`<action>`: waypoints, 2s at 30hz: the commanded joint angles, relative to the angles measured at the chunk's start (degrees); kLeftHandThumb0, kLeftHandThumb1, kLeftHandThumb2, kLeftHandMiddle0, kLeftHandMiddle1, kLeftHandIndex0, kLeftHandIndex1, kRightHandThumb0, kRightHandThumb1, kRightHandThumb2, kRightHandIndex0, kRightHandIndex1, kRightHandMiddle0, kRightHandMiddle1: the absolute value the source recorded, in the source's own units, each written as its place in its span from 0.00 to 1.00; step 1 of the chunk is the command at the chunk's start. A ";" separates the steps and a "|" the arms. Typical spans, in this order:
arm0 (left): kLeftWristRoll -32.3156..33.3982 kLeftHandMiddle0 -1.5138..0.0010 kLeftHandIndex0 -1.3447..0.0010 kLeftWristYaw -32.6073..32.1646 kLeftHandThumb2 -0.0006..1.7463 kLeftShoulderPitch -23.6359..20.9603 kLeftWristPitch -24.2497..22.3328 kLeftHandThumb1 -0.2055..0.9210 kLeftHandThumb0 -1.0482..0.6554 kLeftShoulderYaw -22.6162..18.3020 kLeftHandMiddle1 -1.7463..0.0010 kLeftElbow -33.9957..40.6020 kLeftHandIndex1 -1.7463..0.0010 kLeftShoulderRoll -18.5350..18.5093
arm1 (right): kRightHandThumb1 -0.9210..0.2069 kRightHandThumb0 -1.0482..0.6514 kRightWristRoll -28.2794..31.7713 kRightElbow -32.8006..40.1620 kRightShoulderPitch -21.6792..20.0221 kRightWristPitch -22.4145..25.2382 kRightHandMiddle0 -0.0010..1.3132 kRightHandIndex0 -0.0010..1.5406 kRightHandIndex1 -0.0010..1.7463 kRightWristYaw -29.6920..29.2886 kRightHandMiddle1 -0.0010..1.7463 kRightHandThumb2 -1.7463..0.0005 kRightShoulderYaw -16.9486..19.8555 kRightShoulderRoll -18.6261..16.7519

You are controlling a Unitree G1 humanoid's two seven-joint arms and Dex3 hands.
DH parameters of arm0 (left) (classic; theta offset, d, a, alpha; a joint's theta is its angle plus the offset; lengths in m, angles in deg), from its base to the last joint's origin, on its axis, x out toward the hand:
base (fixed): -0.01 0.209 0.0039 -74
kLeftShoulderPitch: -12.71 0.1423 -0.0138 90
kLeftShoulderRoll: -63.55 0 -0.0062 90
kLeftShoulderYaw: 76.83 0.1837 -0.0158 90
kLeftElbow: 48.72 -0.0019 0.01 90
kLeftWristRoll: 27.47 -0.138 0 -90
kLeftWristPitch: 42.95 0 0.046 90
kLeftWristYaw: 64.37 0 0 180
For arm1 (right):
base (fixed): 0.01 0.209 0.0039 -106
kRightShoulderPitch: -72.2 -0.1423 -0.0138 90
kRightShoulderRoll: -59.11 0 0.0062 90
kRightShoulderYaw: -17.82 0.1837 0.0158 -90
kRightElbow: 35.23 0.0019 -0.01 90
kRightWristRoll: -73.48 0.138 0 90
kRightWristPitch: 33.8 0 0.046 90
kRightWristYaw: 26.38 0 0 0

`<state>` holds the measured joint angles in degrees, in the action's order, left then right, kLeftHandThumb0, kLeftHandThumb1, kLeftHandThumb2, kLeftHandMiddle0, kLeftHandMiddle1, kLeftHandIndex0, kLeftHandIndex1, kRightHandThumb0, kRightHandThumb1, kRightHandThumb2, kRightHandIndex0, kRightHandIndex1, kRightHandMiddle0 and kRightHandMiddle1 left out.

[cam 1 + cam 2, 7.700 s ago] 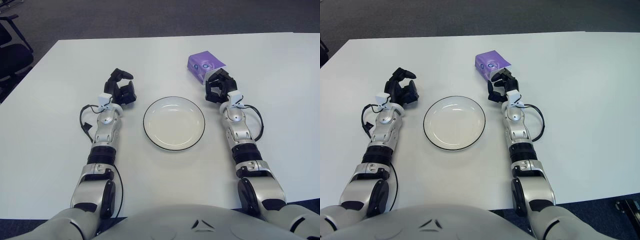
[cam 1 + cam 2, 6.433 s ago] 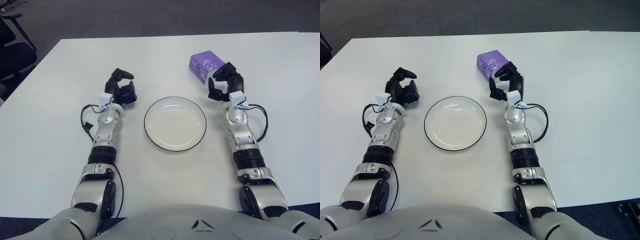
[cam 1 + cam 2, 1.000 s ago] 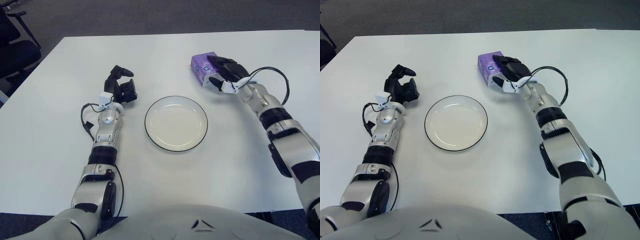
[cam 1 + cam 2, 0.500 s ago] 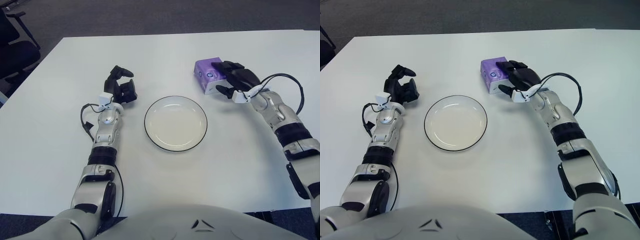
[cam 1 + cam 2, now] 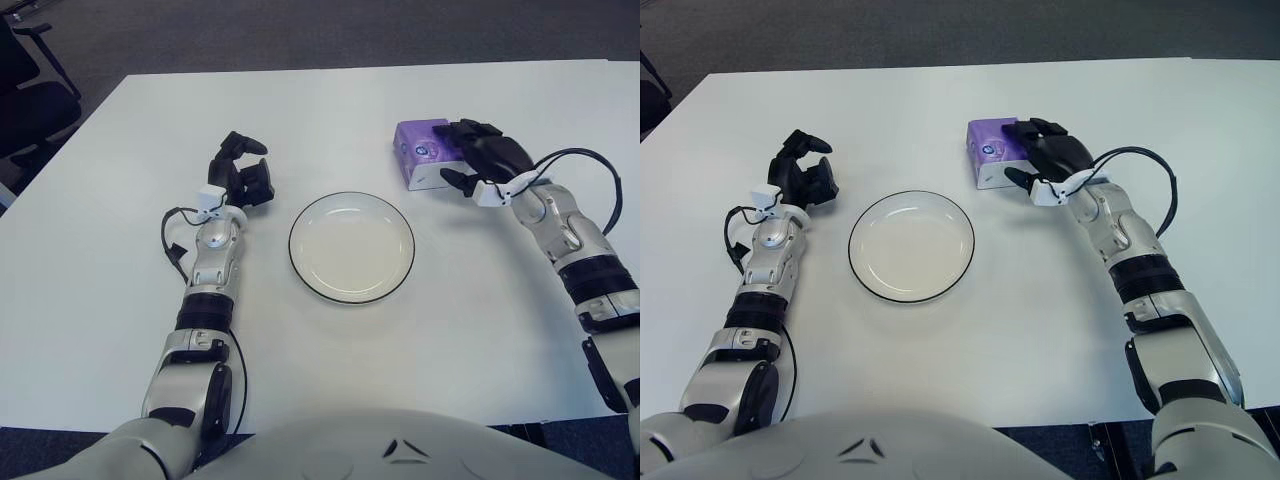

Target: Put the tissue paper into the plate.

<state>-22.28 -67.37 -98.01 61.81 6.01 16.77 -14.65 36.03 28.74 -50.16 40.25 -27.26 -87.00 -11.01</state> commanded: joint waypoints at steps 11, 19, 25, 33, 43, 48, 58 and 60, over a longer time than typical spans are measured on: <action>-0.49 0.15 0.57 -0.80 0.73 10.05 -0.30 0.50 0.34 0.87 0.00 -5.36 0.00 4.00 | 0.00 0.07 -3.73 14.32 -0.82 16.05 0.00 0.07 0.05 -2.08 0.41 0.38 2.46 -7.01; -0.57 0.15 0.57 -0.47 0.73 10.12 0.37 0.50 0.34 1.14 0.00 -5.60 0.00 4.03 | 0.00 0.08 -5.77 16.91 -2.15 20.97 0.00 0.07 0.05 -1.25 0.44 0.38 1.51 -9.03; -0.63 0.15 0.57 -0.93 0.73 10.10 0.11 0.50 0.34 1.19 0.00 -5.58 0.00 4.19 | 0.00 0.08 -6.28 16.95 -3.33 22.37 0.00 0.07 0.06 -0.18 0.45 0.39 0.52 -9.90; -0.39 0.15 0.57 -0.79 0.73 10.15 0.01 0.50 0.34 1.24 0.00 -5.44 0.00 4.39 | 0.00 0.07 -6.89 14.94 -3.86 22.45 0.00 0.07 0.06 0.38 0.45 0.39 -2.36 -11.64; -0.58 0.15 0.57 -1.12 0.72 10.18 0.82 0.50 0.34 1.26 0.00 -5.37 0.00 4.52 | 0.00 0.06 -6.40 10.41 -4.25 22.69 0.00 0.03 0.05 6.32 0.42 0.41 -5.79 -12.15; -0.66 0.15 0.57 -1.52 0.73 10.31 0.91 0.50 0.34 1.20 0.00 -5.03 0.00 4.60 | 0.00 0.04 -5.83 8.60 -4.43 23.74 0.00 0.00 0.02 10.23 0.40 0.41 -6.74 -12.20; -0.49 0.15 0.56 -1.70 0.73 10.51 0.96 0.50 0.34 1.25 0.00 -4.77 0.00 4.54 | 0.00 0.03 -5.57 1.90 -7.41 25.18 0.00 0.00 0.00 13.73 0.38 0.41 -8.62 -14.42; -0.48 0.15 0.56 -1.69 0.73 10.57 1.06 0.49 0.34 1.24 0.00 -4.72 0.00 4.52 | 0.00 0.03 -5.55 0.77 -7.86 25.01 0.00 0.00 0.00 13.67 0.37 0.41 -8.89 -14.70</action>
<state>-22.27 -68.29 -97.85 61.92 6.42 16.86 -14.56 29.99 33.89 -57.41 64.62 -15.49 -94.36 -24.14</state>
